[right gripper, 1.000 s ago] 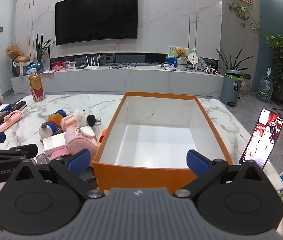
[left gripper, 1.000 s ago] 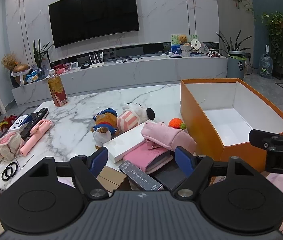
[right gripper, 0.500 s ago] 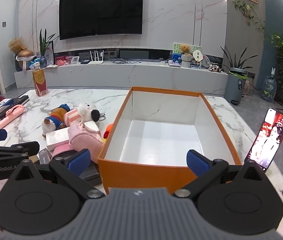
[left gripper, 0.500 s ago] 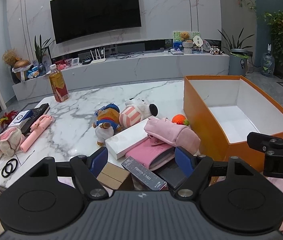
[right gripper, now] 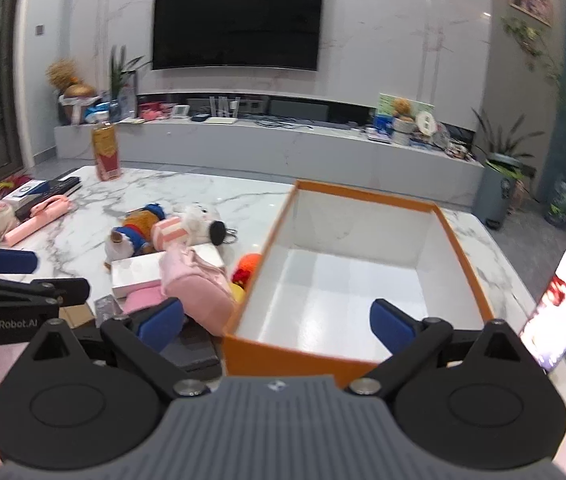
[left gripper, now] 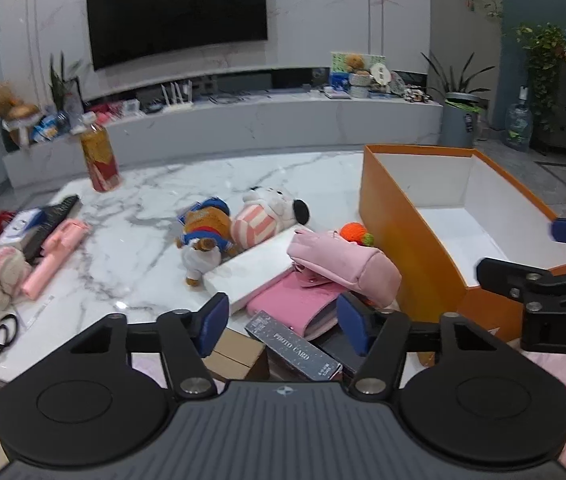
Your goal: Organize objects
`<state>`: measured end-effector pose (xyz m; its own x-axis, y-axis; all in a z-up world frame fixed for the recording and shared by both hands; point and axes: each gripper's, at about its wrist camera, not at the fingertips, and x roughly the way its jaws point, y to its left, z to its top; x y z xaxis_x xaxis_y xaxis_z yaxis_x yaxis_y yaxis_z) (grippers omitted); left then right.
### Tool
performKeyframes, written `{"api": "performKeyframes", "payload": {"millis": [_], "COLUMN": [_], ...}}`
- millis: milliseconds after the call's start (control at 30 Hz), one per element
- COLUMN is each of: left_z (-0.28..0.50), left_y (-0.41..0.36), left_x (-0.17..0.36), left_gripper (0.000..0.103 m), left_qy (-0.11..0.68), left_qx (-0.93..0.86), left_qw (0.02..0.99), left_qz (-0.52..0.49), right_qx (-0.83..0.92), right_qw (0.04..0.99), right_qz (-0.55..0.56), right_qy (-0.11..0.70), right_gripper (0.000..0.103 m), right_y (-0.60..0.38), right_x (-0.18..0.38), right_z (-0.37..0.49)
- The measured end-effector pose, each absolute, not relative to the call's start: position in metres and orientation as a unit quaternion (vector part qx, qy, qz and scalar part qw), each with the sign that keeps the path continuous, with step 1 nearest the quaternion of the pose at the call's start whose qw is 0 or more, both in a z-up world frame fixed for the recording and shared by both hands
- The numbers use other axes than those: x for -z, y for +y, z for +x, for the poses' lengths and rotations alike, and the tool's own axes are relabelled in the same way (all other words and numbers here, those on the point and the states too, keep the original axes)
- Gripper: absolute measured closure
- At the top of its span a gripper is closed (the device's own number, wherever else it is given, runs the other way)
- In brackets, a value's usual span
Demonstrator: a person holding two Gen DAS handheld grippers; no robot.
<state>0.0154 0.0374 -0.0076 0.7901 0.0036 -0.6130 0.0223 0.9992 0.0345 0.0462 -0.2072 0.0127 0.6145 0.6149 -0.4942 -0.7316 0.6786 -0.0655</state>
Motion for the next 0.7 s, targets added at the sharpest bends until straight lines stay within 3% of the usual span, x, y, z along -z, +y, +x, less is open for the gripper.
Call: {"api": "performKeyframes", "payload": {"millis": [133, 267, 300, 367, 467, 700], "left_z": [0.031, 0.048, 0.052, 0.062, 0.078, 0.111], "left_y": [0.051, 0.058, 0.056, 0.053, 0.053, 0.068], "left_x": [0.005, 0.001, -0.001, -0.003, 0.000, 0.015], "left_gripper": [0.046, 0.047, 0.047, 0.047, 0.055, 0.058], "left_qy": [0.343, 0.350, 0.348, 0.350, 0.362, 0.407], "left_qx": [0.028, 0.038, 0.041, 0.049, 0.051, 0.040], "left_qw": [0.939, 0.936, 0.937, 0.935, 0.931, 0.912], "left_qz": [-0.002, -0.015, -0.010, -0.009, -0.013, -0.016], "right_qx": [-0.422, -0.455, -0.461, -0.466, -0.484, -0.520], "right_qw": [0.868, 0.843, 0.837, 0.827, 0.808, 0.758], "right_qz": [-0.157, -0.189, -0.201, -0.226, -0.249, -0.287], "right_qy": [0.210, 0.214, 0.217, 0.218, 0.226, 0.270], "right_gripper": [0.025, 0.053, 0.055, 0.056, 0.057, 0.057], "right_y": [-0.186, -0.160, -0.152, -0.136, -0.114, -0.070], "right_x": [-0.019, -0.021, -0.020, -0.018, -0.017, -0.001], "right_z": [0.048, 0.057, 0.061, 0.067, 0.076, 0.090]}}
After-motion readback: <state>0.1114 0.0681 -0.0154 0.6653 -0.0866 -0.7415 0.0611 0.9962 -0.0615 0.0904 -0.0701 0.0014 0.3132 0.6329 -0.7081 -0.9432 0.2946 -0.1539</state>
